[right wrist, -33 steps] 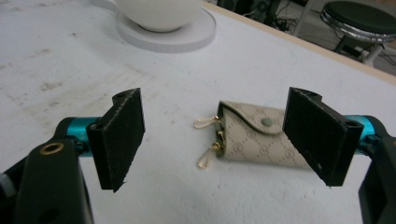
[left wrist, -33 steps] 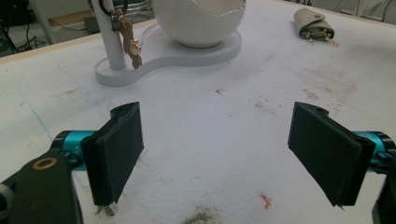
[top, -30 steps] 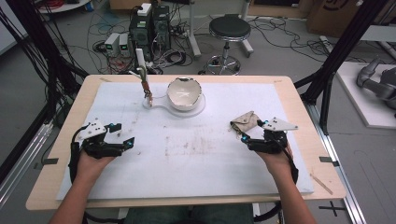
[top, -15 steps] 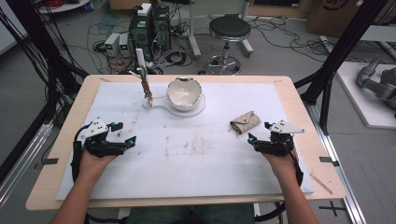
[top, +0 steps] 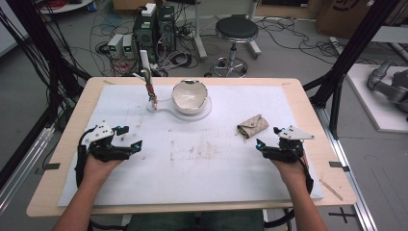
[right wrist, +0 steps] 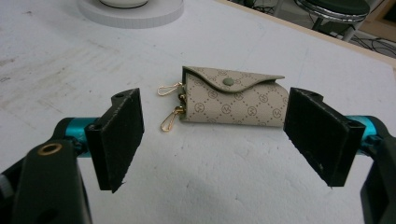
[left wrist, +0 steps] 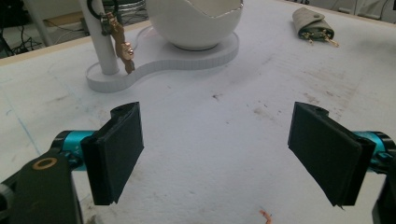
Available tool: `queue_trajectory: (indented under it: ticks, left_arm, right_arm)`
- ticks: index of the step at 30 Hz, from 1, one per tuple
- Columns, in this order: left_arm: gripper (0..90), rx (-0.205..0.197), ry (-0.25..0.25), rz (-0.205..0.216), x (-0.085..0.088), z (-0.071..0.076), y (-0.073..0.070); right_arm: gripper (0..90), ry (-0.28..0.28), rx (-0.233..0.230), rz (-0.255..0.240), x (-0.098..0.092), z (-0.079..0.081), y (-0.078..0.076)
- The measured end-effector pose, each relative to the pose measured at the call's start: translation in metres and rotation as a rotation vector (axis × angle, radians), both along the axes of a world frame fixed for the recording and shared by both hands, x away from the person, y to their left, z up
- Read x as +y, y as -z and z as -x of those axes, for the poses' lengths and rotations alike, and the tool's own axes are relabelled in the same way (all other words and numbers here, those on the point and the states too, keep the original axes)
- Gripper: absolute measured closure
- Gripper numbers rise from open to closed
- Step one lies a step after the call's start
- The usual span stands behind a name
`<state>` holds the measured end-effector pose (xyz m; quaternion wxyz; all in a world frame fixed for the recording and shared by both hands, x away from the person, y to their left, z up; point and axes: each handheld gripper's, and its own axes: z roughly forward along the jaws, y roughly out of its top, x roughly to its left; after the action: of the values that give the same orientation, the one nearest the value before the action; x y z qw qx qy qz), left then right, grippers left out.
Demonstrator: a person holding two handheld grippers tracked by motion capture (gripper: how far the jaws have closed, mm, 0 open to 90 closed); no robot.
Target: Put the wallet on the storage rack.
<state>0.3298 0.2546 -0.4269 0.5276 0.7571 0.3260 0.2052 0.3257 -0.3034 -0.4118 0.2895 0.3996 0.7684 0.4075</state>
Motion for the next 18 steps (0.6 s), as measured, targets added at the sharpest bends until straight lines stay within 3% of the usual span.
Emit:
queue_trajectory:
  ticks: [7, 13, 18]
  left_arm:
    - [18.1, -0.006, 0.055, 0.004, -0.025, -0.002, -0.005]
    - [18.1, -0.009, 0.11, 0.0, -0.058, -0.013, -0.012]
    - [18.1, 0.017, 0.142, -0.008, -0.09, -0.024, -0.016]
  right_arm:
    - [20.5, 0.014, 0.001, -0.005, -0.008, 0.013, 0.0]
    - [20.5, 0.016, -0.004, -0.011, -0.015, 0.029, 0.001]
    - [20.5, 0.019, 0.018, -0.02, -0.024, 0.042, 0.008]
